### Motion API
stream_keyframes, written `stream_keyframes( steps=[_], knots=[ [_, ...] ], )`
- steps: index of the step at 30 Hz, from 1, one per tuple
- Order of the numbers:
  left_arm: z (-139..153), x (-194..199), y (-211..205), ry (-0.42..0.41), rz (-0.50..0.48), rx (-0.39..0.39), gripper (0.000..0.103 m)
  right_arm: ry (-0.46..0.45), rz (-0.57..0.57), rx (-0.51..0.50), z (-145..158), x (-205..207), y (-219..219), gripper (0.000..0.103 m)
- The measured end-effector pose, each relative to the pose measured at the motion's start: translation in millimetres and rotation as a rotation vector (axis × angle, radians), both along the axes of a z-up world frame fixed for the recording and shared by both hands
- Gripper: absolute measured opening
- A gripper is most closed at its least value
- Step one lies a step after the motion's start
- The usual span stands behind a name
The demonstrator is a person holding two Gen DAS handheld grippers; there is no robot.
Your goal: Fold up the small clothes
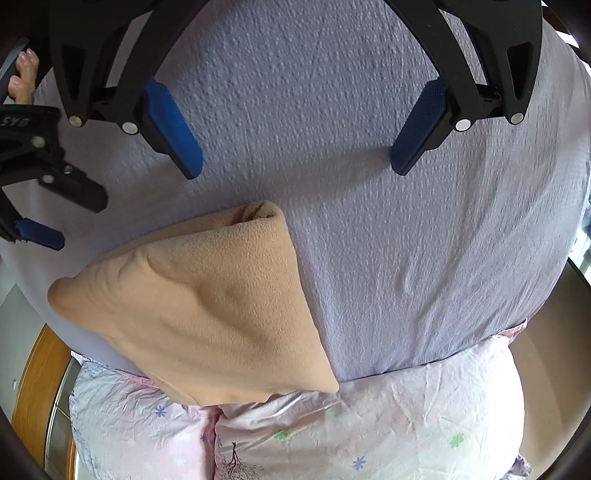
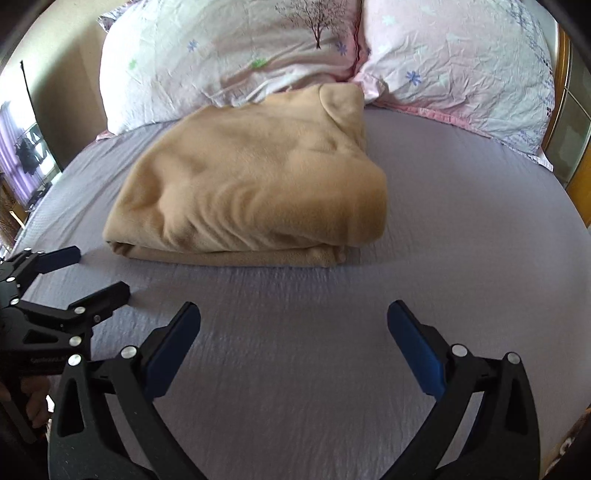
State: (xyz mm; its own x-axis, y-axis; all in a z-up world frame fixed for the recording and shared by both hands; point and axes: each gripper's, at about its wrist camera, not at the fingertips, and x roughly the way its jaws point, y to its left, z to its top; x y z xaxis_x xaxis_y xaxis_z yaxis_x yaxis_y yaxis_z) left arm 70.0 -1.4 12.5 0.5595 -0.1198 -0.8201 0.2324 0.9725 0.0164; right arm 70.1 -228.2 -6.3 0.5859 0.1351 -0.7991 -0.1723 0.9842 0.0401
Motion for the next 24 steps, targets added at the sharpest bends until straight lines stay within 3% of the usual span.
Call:
stream_keyframes(
  steps=[4,24],
  knots=[
    [-0.3,1.8,0.4,-0.008,0.002,-0.001,0.102,0.001,-0.015,-0.042,-2.6,0.1,3.7,0.101],
    [-0.3,1.7,1.0,-0.019,-0.01,-0.001,0.102,0.012,-0.017,-0.045,-3.2,-0.2,2.1,0.101]
  ],
)
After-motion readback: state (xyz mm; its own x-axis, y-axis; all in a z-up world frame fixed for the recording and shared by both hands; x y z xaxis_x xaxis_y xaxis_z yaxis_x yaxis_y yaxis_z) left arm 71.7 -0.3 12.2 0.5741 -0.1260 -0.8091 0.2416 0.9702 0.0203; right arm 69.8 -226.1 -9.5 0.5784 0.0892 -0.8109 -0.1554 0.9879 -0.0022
